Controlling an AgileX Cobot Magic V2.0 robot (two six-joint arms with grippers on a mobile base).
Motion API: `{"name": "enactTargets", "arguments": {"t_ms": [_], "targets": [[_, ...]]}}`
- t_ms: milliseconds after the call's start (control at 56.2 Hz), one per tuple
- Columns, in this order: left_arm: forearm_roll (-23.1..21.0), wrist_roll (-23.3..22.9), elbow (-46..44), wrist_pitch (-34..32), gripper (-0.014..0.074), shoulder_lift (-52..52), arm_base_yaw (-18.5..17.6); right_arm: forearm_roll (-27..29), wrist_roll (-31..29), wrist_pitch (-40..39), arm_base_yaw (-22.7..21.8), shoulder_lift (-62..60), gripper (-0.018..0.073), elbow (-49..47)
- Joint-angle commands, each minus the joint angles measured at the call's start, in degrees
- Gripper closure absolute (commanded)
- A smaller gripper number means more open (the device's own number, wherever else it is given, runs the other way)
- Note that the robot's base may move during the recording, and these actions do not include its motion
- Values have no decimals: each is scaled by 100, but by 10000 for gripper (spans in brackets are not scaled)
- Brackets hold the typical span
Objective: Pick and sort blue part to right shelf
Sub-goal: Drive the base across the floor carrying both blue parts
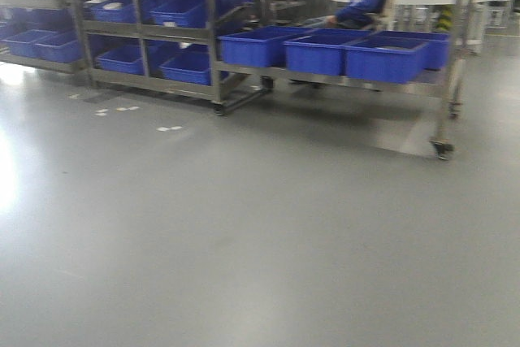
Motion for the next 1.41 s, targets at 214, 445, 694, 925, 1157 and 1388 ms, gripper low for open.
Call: {"name": "enactTargets", "arguments": {"t_ms": [214, 445, 694, 925, 1157, 1388], "targets": [[-36, -33, -186, -501, 262, 84, -3, -107, -35, -539, -14, -43, 354, -173], [-36, -33, -186, -501, 262, 84, -3, -107, -35, -540, -14, -43, 354, -173], [-36, -33, -186, -501, 262, 84, -3, -107, -35, -540, -14, -43, 354, -173], [-36, -33, -186, -501, 262, 84, -3, -107, -35, -540, -14, -43, 354, -173], [-36, -33, -186, -501, 262, 84, -3, -107, -35, -540, -14, -43, 354, -173], [-50, -33, -186, -575, 262, 277, 25, -107, -35, -517, 21, 113, 354, -173]]}}
